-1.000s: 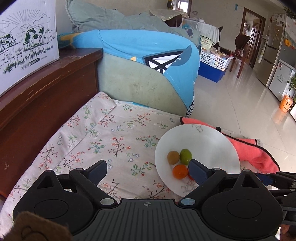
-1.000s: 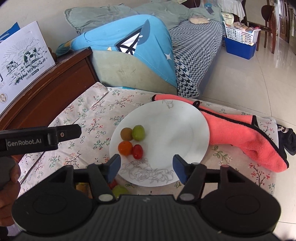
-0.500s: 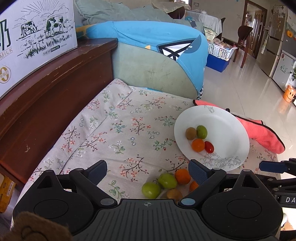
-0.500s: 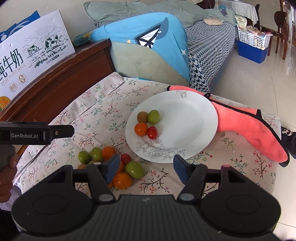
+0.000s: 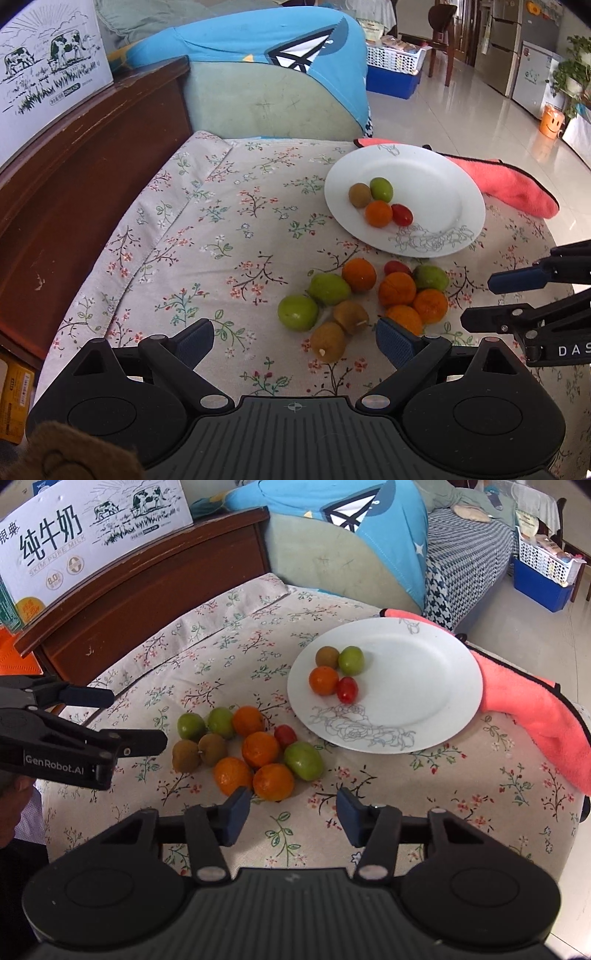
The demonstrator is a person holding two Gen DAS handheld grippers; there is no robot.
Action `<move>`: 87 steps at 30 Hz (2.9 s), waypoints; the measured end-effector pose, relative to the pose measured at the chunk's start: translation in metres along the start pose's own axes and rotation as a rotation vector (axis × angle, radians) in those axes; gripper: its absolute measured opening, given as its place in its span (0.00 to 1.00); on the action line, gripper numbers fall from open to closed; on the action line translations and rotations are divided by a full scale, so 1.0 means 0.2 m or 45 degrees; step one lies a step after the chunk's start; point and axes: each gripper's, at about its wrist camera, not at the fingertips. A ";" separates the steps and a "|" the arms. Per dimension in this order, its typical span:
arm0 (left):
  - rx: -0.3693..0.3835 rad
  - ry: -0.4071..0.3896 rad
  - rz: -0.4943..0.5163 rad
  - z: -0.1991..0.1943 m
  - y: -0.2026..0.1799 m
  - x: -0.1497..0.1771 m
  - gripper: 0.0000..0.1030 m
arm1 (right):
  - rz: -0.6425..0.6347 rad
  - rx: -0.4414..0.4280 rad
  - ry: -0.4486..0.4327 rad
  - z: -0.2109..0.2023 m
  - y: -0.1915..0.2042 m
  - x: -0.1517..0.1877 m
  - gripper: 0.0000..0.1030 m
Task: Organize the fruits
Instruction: 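Move both open tools back over the fruit pile, then grasp another brown kiwi with the left tool while the right tool grasps a small orange, then carry the kiwi and small orange over the white plate with both tools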
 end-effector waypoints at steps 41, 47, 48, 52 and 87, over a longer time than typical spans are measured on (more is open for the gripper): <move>0.110 0.057 -0.002 0.25 -0.01 0.07 0.41 | 0.072 -0.027 0.062 0.22 0.03 -0.05 0.30; 0.127 0.071 -0.014 0.23 -0.02 0.06 0.23 | 0.039 -0.038 0.062 0.21 0.05 -0.05 0.29; 0.127 0.072 -0.016 0.23 -0.02 0.06 0.23 | 0.029 -0.040 0.061 0.20 0.05 -0.06 0.29; 0.132 0.079 -0.024 0.21 -0.01 0.06 0.23 | 0.009 -0.033 0.061 0.20 0.07 -0.07 0.29; 0.233 -0.164 -0.177 -0.02 -0.12 -0.27 0.23 | 0.092 0.087 -0.240 -0.17 -0.20 -0.25 0.29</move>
Point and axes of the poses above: each gripper's, at about its wrist camera, not at the fingertips, and z roughly the way its jaws point, y to its left, x to its underside, and after that the axes turned 11 degrees about -z, right-handed
